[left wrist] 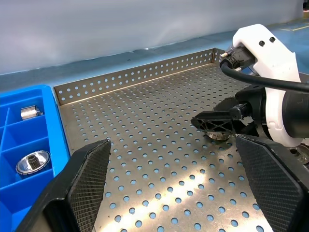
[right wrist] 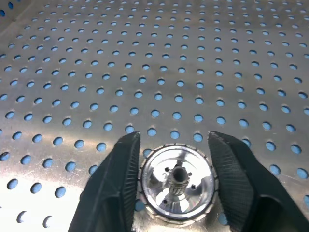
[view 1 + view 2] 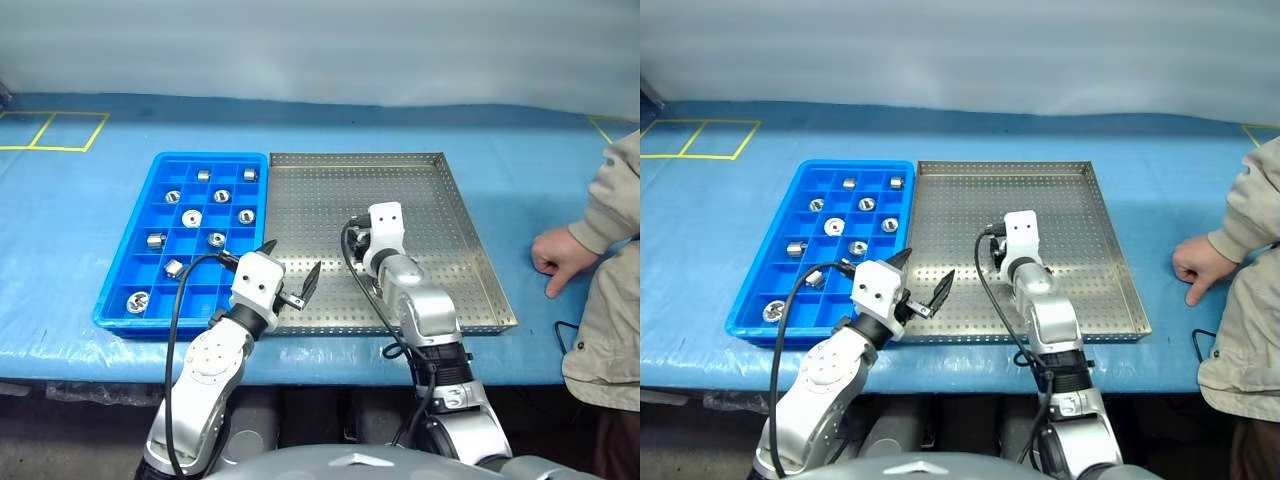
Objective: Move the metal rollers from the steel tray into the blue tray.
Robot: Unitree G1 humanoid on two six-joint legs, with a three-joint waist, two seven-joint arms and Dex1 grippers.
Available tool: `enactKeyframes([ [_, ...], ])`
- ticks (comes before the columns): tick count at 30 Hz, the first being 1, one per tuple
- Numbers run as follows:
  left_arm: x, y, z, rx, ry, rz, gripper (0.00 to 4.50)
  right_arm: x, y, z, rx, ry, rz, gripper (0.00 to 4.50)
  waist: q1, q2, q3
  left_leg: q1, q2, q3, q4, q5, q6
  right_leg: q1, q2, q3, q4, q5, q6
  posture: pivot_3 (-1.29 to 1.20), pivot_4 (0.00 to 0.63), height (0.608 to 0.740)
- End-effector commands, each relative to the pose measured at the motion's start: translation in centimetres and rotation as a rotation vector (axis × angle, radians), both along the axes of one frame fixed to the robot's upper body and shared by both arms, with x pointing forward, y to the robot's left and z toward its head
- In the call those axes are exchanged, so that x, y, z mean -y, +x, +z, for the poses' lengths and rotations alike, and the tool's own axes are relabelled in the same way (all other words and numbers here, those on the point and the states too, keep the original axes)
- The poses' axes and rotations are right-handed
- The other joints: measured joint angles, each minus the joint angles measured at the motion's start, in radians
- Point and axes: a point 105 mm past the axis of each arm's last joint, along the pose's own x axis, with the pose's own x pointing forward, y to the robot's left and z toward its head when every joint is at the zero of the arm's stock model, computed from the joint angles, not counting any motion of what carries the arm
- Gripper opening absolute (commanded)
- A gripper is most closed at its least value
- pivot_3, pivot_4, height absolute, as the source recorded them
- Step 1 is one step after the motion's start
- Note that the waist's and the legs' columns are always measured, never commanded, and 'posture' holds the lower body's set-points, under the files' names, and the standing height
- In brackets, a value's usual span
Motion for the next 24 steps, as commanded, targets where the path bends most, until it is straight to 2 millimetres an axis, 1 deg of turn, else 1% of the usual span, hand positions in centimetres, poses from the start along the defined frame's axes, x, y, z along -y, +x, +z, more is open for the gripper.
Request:
enactKeyframes([
  [1,0.3,-0.4,1.7,0.066,-0.024,-0.009,4.5,-0.2,-0.3,1.4,0.037,0.009,0.008,1.68,0.003,0.0,0.0,0.0,0.0,0.0,0.0,0.0,0.0,0.0,0.0,0.0,0.0,0.0,0.0,0.25,0.15,0.74],
  [7,0.2,-0.4,1.7,0.068,-0.029,0.009,4.5,-0.7,-0.5,1.9,0.04,0.006,0.034,1.68,0.008,0.0,0.0,0.0,0.0,0.0,0.0,0.0,0.0,0.0,0.0,0.0,0.0,0.0,0.0,0.28,0.15,0.74],
  [10,-0.1,-0.3,1.9,0.081,-0.033,0.038,4.5,-1.6,0.0,3.7,0.093,0.022,0.067,1.68,0.01,0.0,0.0,0.0,0.0,0.0,0.0,0.0,0.0,0.0,0.0,0.0,0.0,0.0,0.0,0.3,0.15,0.74],
  [14,-1.0,-0.2,2.3,0.104,-0.046,0.112,4.5,-4.3,0.4,7.0,0.193,0.065,0.172,1.68,0.011,0.0,0.001,-0.001,0.0,0.0,0.0,0.0,0.0,-0.001,0.0,0.0,0.0,0.0,0.0,0.33,0.15,0.74],
  [17,-2.1,-0.2,2.6,0.122,-0.053,0.189,4.5,-6.8,0.2,9.1,0.253,0.082,0.28,1.68,0.021,0.0,0.001,0.0,0.001,-0.001,-0.001,0.0,0.0,-0.001,0.001,-0.001,0.0,0.001,0.001,0.37,0.15,0.74],
  [20,-3.3,-0.4,2.9,0.142,-0.047,0.26,4.5,-9.2,-0.3,10.3,0.287,0.079,0.377,1.68,0.038,0.0,0.001,-0.001,0.0,-0.002,-0.003,0.0,0.0,-0.001,0.001,-0.003,0.0,0.002,0.003,0.41,0.15,0.74],
  [24,-5.0,-0.9,2.7,0.139,-0.049,0.37,4.5,-11.8,-1.2,10.9,0.298,0.092,0.482,1.68,0.068,-0.001,0.001,-0.002,0.0,-0.004,-0.004,0.0,0.0,-0.001,0.0,-0.004,-0.001,0.001,0.003,0.46,0.15,0.74],
])
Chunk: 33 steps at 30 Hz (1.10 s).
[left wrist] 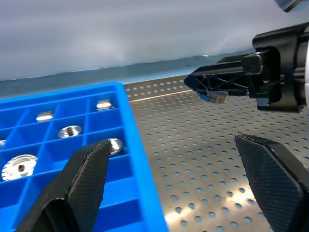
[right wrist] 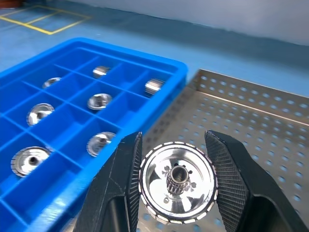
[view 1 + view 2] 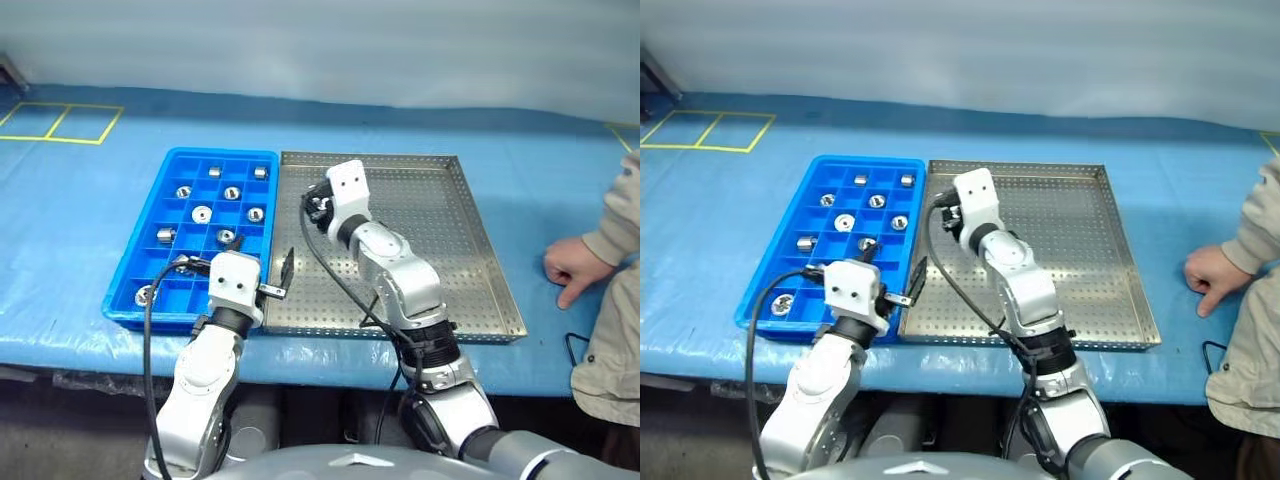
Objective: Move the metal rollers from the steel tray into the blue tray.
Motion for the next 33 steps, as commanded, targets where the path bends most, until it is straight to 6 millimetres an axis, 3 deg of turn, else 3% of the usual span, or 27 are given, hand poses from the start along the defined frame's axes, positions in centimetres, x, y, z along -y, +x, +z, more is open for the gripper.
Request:
enactKeyframes([
  [1,-1.3,-0.8,1.7,0.071,-0.009,0.086,4.5,-2.6,-1.1,2.1,0.068,0.036,0.112,1.68,0.019,0.0,0.0,0.0,0.0,0.0,0.0,0.0,0.0,0.0,0.0,0.0,0.0,0.0,0.0,0.47,0.15,0.74],
  [11,-2.0,-2.3,0.9,0.031,-0.003,0.132,4.5,-5.5,-3.3,-0.8,-0.019,0.026,0.247,1.68,0.109,-0.001,0.001,-0.001,0.0,-0.002,0.0,0.0,0.0,0.0,-0.002,-0.005,-0.001,-0.005,-0.006,0.52,0.15,0.74],
  [21,-1.2,-2.3,0.4,0.011,-0.004,0.07,4.5,-3.8,-3.6,-4.1,-0.124,-0.018,0.192,1.68,0.18,-0.001,0.001,-0.003,0.001,-0.002,0.0,-0.001,-0.001,-0.002,-0.002,-0.007,-0.001,-0.006,-0.007,0.47,0.15,0.74],
  [29,-0.2,-1.8,0.3,0.01,-0.01,-0.005,4.5,-1.3,-3.5,-3.3,-0.109,-0.01,0.125,4.39,0.183,-0.001,0.001,-0.004,0.001,-0.002,0.001,-0.001,-0.002,-0.002,-0.002,-0.008,-0.001,-0.006,-0.007,0.38,0.15,0.74],
  [33,0.9,-1.2,0.4,0.016,-0.013,-0.085,4.5,2.3,-2.8,-1.6,-0.061,0.021,-0.02,4.48,0.173,-0.001,0.001,-0.005,0.0,-0.002,0.002,-0.001,-0.002,-0.002,-0.002,-0.009,-0.001,-0.006,-0.007,0.31,0.15,0.74],
])
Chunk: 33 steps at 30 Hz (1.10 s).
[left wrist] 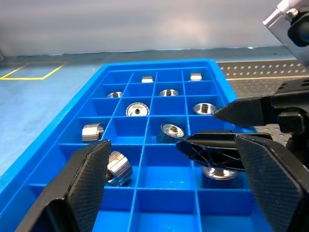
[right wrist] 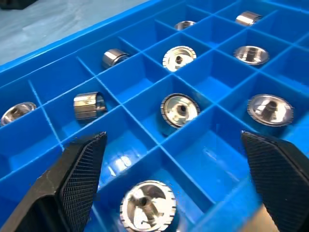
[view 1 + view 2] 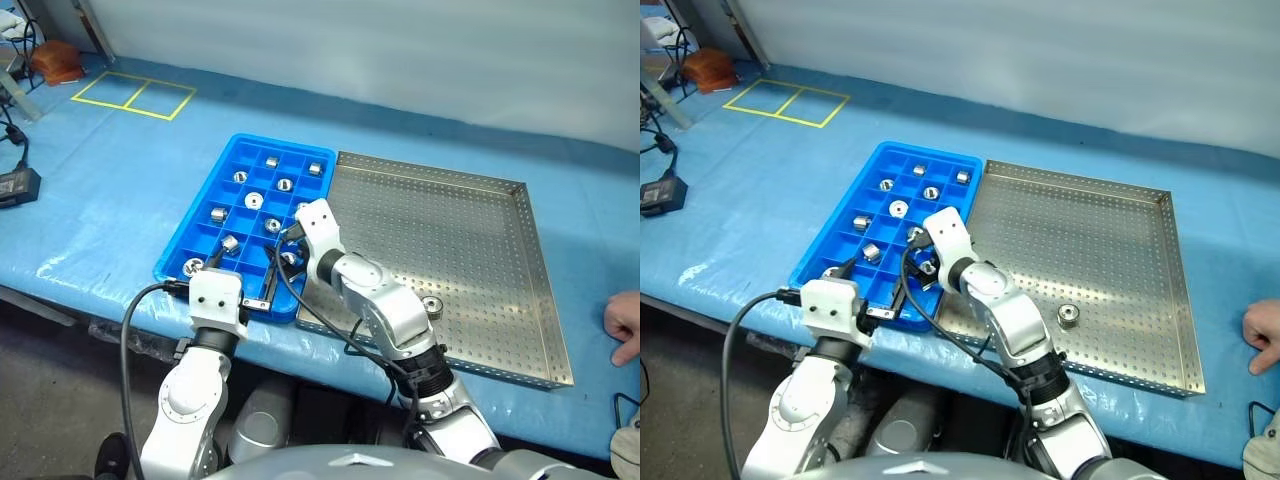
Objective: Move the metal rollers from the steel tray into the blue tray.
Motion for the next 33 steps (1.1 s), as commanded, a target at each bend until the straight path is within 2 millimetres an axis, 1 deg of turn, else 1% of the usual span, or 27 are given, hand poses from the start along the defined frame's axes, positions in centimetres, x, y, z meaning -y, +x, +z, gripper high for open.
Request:
enactKeyframes([
  [1,1.3,0.4,0.7,0.029,-0.019,-0.089,4.5,3.4,0.6,2.6,0.081,0.037,-0.136,4.48,-0.012,0.0,0.0,0.0,0.0,0.0,0.0,0.0,0.0,0.0,0.0,0.0,0.0,0.0,0.0,0.27,0.15,0.74],
  [3,2.4,0.7,0.6,0.021,-0.019,-0.161,4.5,6.2,0.7,2.8,0.087,0.024,-0.242,4.48,-0.028,0.0,0.0,-0.001,0.0,0.0,0.001,0.0,0.0,0.0,0.0,0.0,0.0,0.0,0.0,0.21,0.15,0.74],
  [5,3.3,0.9,0.4,0.01,-0.016,-0.228,4.5,8.4,0.3,2.8,0.085,0.007,-0.323,4.48,-0.062,0.0,0.0,-0.001,-0.001,0.0,0.001,0.0,0.0,0.001,0.0,0.0,0.0,0.0,0.001,0.16,0.15,0.74],
  [7,3.8,1.0,0.2,0.003,-0.014,-0.265,4.5,9.5,-0.1,2.7,0.075,0.002,-0.357,4.48,-0.106,0.0,0.0,-0.001,-0.001,0.0,0.001,0.0,0.0,0.001,0.0,0.0,-0.001,0.0,0.001,0.12,0.15,0.74],
  [10,4.7,1.2,0.1,-0.004,-0.011,-0.33,4.5,10.6,-1.4,2.4,0.048,-0.012,-0.397,4.48,-0.185,0.001,0.0,0.0,-0.001,-0.001,0.001,0.0,0.001,0.001,-0.001,0.002,0.0,0.0,0.0,0.07,0.15,0.74],
  [14,5.3,1.4,0.0,-0.008,-0.012,-0.371,4.5,11.0,-3.1,1.2,-0.028,-0.017,-0.422,4.48,-0.265,0.001,0.0,0.003,0.0,-0.001,0.0,0.0,0.001,0.003,0.0,0.002,0.002,0.0,0.0,0.03,0.15,0.74],
  [15,5.4,1.5,0.0,-0.008,-0.013,-0.377,4.5,11.1,-3.4,0.9,-0.047,-0.015,-0.426,4.48,-0.276,0.001,0.0,0.004,0.001,-0.001,-0.001,0.0,0.001,0.003,0.001,0.002,0.003,0.0,0.0,0.02,0.15,0.74],
  [17,5.6,1.5,-0.1,-0.01,-0.016,-0.389,4.5,10.9,-4.1,-0.3,-0.107,-0.029,-0.417,4.48,-0.293,0.001,0.0,0.006,0.001,-0.001,0.0,0.0,0.001,0.004,0.002,0.003,0.004,-0.001,0.0,0.01,0.15,0.74],
  [19,5.8,1.6,-0.1,-0.012,-0.016,-0.405,4.5,10.6,-4.6,-1.3,-0.153,-0.042,-0.414,4.48,-0.301,0.001,0.0,0.006,0.002,-0.001,0.0,0.0,0.001,0.004,0.003,0.003,0.004,-0.001,-0.001,0.01,0.15,0.74],
  [24,6.3,1.4,-0.7,-0.044,0.004,-0.441,4.5,9.7,-5.3,-2.5,-0.209,-0.037,-0.383,4.48,-0.316,0.001,0.0,0.006,0.001,0.001,0.001,0.0,0.0,0.004,0.002,0.006,0.004,-0.001,0.0,0.0,0.15,0.74],
  [28,6.7,1.0,-1.4,-0.076,0.036,-0.486,4.5,9.8,-5.5,-4.3,-0.261,-0.069,-0.389,4.48,-0.315,0.0,-0.001,0.006,0.0,0.002,0.001,0.0,0.0,0.004,0.001,0.008,0.003,0.0,0.001,0.0,0.15,0.74],
  [33,7.1,0.3,-1.8,-0.106,0.04,-0.539,4.5,9.8,-5.4,-5.1,-0.277,-0.07,-0.394,4.48,-0.315,0.0,-0.001,0.006,0.0,0.002,0.001,0.0,0.001,0.004,0.001,0.009,0.003,0.0,0.001,0.03,0.15,0.74],
])
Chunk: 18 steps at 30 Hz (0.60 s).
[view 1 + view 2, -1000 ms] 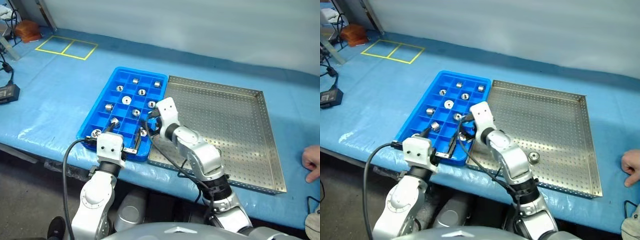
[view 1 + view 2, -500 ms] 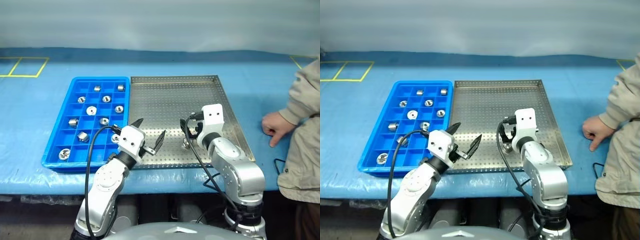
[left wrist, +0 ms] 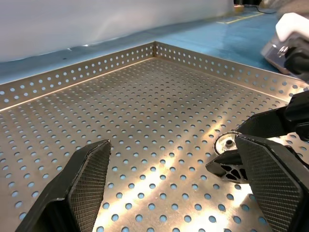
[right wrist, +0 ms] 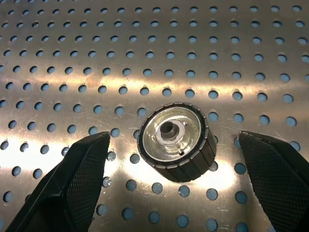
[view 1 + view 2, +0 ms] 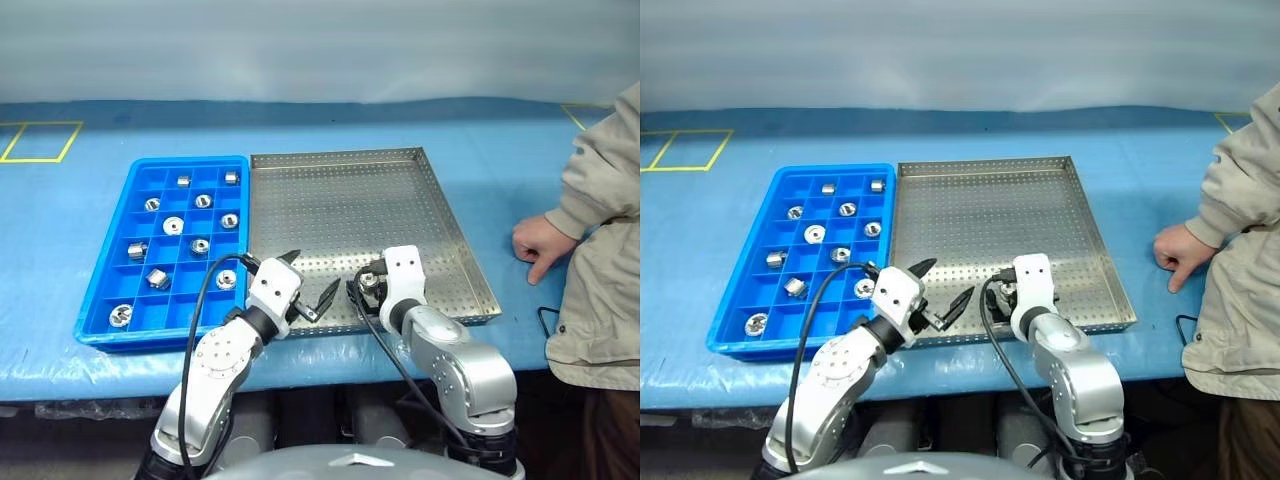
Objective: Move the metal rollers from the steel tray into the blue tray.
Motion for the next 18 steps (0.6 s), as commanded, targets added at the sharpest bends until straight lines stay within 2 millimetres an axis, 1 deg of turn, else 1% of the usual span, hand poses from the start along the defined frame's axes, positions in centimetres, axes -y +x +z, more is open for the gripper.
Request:
enactKeyframes([
  [1,0.6,-0.7,0.6,0.004,-0.016,-0.052,4.5,0.1,0.2,0.2,0.022,0.004,-0.008,4.48,0.001,0.0,0.0,0.0,0.0,0.0,0.0,0.0,0.0,0.0,0.0,0.0,0.0,0.0,0.0,0.03,0.15,0.74],
  [4,1.1,-1.8,0.0,-0.033,0.014,-0.141,4.5,0.2,0.3,0.1,0.024,-0.004,-0.013,3.87,0.002,0.0,0.0,0.0,0.0,0.0,0.0,0.0,0.0,0.0,0.001,0.0,0.0,0.0,0.0,0.03,0.15,0.74],
  [8,1.4,-3.1,-0.8,-0.092,0.039,-0.213,4.5,0.3,0.4,0.1,0.03,-0.01,-0.015,2.56,0.002,0.0,0.0,0.0,0.0,0.0,-0.001,0.0,0.0,0.0,0.0,0.0,0.0,0.0,0.0,0.03,0.15,0.74],
  [10,1.3,-3.2,-0.8,-0.101,0.047,-0.209,4.5,0.3,0.5,0.2,0.037,-0.012,-0.013,1.94,0.003,0.0,0.0,0.0,0.0,0.0,-0.001,0.0,0.0,0.0,0.0,0.0,0.0,0.0,0.0,0.05,0.15,0.74],
  [11,1.2,-3.2,-0.8,-0.099,0.05,-0.205,4.5,0.3,0.6,0.4,0.042,-0.014,-0.011,1.86,0.003,0.0,0.0,0.0,0.0,0.0,0.0,0.0,0.0,0.0,0.0,0.0,0.0,0.0,0.0,0.06,0.15,0.74],
  [14,1.0,-3.1,-0.7,-0.092,0.053,-0.187,4.5,0.2,1.0,1.1,0.069,-0.016,0.001,1.86,0.006,0.0,0.0,0.0,0.0,0.0,0.0,0.0,0.0,0.0,0.0,0.0,0.0,0.0,0.0,0.08,0.15,0.74],
  [16,0.6,-2.7,-0.4,-0.07,0.048,-0.146,4.5,-0.3,1.7,2.3,0.117,-0.008,0.022,1.86,0.005,0.0,0.0,0.0,0.0,0.0,0.0,0.0,0.0,0.0,0.0,0.0,0.0,0.0,0.0,0.11,0.15,0.74],
  [18,-0.5,-1.6,0.3,-0.029,0.023,-0.024,4.5,-1.1,2.6,3.9,0.18,-0.009,0.063,1.86,0.005,0.0,0.0,0.0,0.0,0.0,0.0,0.0,0.0,0.0,0.0,0.001,0.001,0.0,0.0,0.14,0.15,0.74],
])
